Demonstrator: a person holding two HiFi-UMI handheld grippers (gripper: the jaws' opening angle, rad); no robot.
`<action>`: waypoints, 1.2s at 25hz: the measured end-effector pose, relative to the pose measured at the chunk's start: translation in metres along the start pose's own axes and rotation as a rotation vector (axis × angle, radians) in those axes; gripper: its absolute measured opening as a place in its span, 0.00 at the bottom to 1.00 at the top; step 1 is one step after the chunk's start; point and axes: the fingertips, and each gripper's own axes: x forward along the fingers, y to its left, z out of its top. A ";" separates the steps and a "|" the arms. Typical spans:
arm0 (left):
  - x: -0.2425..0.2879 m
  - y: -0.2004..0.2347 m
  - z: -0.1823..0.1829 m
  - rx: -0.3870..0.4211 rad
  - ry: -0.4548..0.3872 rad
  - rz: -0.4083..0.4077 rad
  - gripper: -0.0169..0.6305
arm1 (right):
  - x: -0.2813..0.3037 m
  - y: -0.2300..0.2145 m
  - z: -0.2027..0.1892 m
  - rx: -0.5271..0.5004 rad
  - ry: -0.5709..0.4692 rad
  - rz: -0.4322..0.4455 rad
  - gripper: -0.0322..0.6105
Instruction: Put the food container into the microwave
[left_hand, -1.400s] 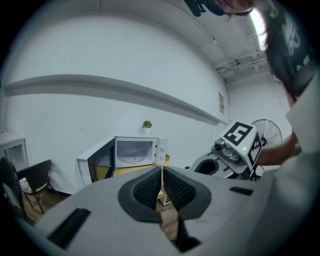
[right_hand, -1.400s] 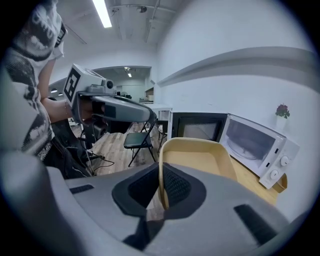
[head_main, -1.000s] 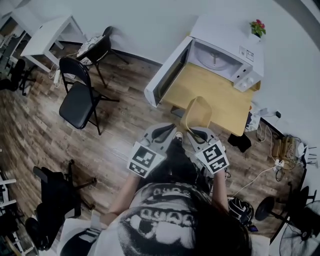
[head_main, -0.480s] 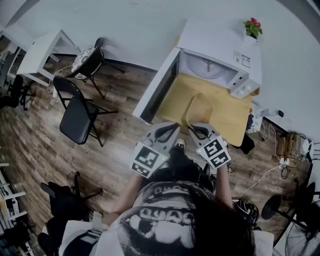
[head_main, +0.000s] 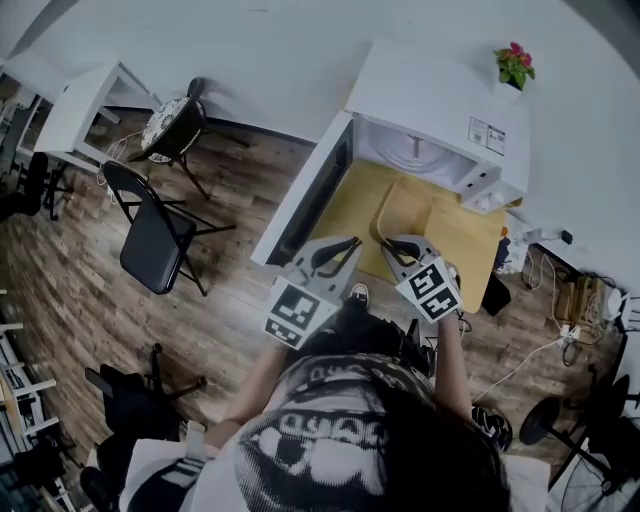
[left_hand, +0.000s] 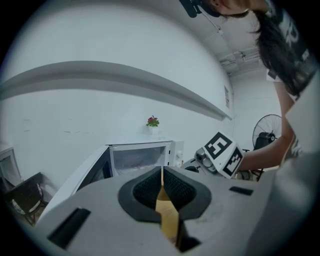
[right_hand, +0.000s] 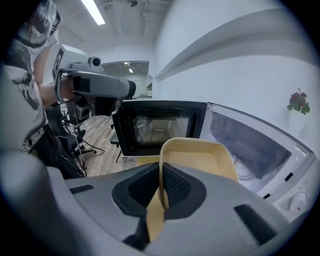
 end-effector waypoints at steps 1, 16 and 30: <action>0.004 0.002 0.001 0.001 0.001 0.001 0.04 | 0.003 -0.006 -0.001 -0.004 0.002 0.000 0.09; 0.053 0.010 0.011 0.026 -0.005 -0.003 0.04 | 0.041 -0.080 -0.017 -0.231 0.078 -0.005 0.09; 0.070 0.004 0.004 0.044 0.035 0.028 0.04 | 0.079 -0.135 -0.040 -0.397 0.149 -0.019 0.10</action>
